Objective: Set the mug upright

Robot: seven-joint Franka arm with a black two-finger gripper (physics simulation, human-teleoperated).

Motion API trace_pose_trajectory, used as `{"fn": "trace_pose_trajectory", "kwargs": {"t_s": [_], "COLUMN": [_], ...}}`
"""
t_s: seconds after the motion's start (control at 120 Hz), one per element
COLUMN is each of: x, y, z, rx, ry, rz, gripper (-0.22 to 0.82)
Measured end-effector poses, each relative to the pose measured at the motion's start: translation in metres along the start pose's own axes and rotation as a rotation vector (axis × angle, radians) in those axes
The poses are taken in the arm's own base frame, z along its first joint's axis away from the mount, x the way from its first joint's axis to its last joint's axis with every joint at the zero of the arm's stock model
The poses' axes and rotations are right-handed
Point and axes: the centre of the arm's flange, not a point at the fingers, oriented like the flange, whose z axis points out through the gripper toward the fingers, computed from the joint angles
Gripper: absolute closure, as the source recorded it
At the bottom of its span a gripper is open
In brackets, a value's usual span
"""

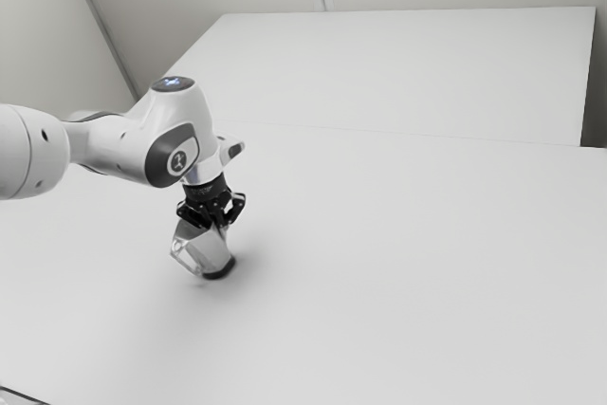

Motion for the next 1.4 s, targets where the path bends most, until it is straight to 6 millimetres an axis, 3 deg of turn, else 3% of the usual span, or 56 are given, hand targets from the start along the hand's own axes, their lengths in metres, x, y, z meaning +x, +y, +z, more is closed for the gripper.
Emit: {"fn": "trace_pose_trajectory", "kwargs": {"t_s": [0.333, 0.5, 0.6, 0.742, 0.933, 1.225, 1.4], "x": [0.005, 0.008, 0.010, 0.013, 0.013, 0.015, 0.031], "y": [0.003, 0.004, 0.005, 0.006, 0.006, -0.001, 0.001], "z": [0.014, 0.010, 0.006, -0.001, -0.012, -0.045, -0.099], "rx": [0.002, -0.021, -0.035, -0.054, -0.066, -0.079, -0.100], "ry": [0.007, 0.013, 0.017, 0.018, -0.008, -0.042, 0.010], "rz": [-0.076, -0.105, -0.121, -0.140, -0.165, -0.180, -0.138], "gripper": [0.79, 0.41, 0.26, 0.13, 0.05, 0.01, 0.01]}}
